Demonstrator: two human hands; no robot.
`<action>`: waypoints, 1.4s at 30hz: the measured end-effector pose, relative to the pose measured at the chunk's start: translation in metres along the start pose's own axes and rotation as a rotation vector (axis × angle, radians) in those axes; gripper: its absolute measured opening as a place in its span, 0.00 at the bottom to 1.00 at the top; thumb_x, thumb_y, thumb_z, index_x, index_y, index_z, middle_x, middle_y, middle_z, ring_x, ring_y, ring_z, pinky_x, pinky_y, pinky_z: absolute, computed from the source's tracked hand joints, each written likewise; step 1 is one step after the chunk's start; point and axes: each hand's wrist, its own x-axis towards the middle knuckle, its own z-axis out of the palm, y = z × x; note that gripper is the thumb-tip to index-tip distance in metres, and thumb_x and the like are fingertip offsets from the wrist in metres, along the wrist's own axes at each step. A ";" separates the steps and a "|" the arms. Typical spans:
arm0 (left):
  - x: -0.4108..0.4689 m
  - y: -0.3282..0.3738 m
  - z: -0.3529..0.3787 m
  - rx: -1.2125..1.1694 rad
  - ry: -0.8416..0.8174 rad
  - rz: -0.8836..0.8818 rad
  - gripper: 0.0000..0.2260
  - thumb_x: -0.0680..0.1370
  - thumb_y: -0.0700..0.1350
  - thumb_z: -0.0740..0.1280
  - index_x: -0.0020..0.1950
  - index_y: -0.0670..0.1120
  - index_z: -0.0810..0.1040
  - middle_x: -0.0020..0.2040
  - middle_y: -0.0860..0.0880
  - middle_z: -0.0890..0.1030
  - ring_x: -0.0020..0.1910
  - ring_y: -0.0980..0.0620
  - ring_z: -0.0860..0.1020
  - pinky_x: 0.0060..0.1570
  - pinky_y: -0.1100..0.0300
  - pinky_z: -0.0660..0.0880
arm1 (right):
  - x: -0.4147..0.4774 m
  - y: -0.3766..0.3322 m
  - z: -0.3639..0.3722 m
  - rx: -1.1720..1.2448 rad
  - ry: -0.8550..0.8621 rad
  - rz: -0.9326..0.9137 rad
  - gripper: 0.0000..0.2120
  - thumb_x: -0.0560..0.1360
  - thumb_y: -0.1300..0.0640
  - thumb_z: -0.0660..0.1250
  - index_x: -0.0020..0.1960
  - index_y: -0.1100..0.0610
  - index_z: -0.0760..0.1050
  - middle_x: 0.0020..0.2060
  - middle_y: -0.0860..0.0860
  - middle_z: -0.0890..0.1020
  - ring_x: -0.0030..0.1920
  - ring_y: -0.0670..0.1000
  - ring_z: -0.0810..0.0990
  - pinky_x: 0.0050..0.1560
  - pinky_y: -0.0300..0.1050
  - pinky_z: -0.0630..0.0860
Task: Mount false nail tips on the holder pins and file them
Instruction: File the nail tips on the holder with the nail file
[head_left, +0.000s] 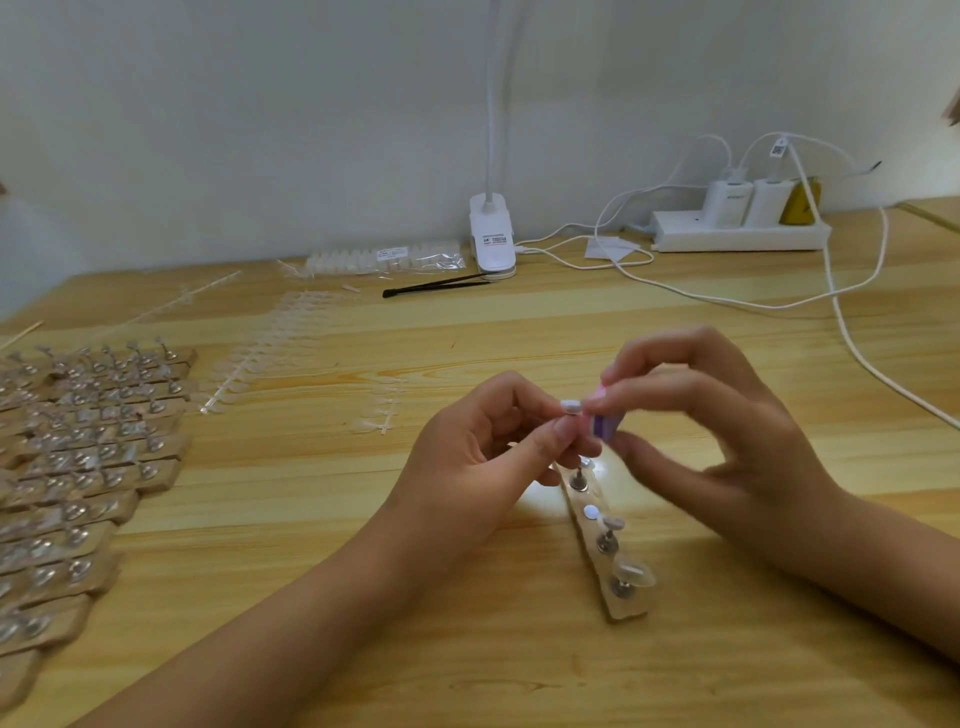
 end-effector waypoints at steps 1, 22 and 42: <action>0.000 0.000 0.000 0.000 -0.001 -0.001 0.03 0.77 0.43 0.67 0.43 0.48 0.77 0.41 0.50 0.85 0.41 0.54 0.83 0.40 0.63 0.77 | 0.001 0.002 -0.002 -0.017 0.016 0.023 0.10 0.76 0.60 0.68 0.56 0.52 0.77 0.52 0.53 0.76 0.55 0.50 0.77 0.57 0.51 0.74; 0.000 -0.001 0.000 -0.036 -0.005 -0.006 0.05 0.78 0.42 0.66 0.42 0.50 0.77 0.39 0.50 0.85 0.39 0.53 0.83 0.41 0.64 0.77 | -0.001 0.000 0.005 0.092 -0.006 0.024 0.11 0.77 0.59 0.68 0.58 0.52 0.76 0.54 0.53 0.75 0.56 0.53 0.77 0.57 0.48 0.74; 0.000 0.004 -0.004 -0.083 -0.008 -0.036 0.04 0.77 0.40 0.65 0.43 0.44 0.76 0.37 0.47 0.85 0.37 0.52 0.83 0.39 0.63 0.78 | 0.000 0.005 0.005 0.248 0.046 0.230 0.10 0.78 0.62 0.67 0.58 0.56 0.74 0.54 0.57 0.74 0.56 0.53 0.79 0.59 0.51 0.78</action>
